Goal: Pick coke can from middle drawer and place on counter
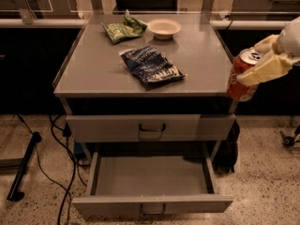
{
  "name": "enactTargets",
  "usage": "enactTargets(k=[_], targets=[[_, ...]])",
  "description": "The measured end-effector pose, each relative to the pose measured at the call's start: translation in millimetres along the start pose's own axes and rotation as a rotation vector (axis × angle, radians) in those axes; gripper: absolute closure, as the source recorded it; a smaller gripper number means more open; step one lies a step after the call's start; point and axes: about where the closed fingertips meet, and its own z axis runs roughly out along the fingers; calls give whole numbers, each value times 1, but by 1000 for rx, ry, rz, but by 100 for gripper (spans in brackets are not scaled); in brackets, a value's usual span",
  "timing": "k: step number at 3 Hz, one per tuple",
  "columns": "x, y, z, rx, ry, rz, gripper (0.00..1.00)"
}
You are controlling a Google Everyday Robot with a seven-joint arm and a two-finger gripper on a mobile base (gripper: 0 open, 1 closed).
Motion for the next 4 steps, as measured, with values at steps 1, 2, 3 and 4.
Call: enactTargets(k=[1,2,3,4], targets=[[-17,-17,0,15,-6,5,100],[-36,-40,8,23,-16,6,100],[-50,-64,24,23,-31,7,100],[-54,-81,40,23,-45,24,100]])
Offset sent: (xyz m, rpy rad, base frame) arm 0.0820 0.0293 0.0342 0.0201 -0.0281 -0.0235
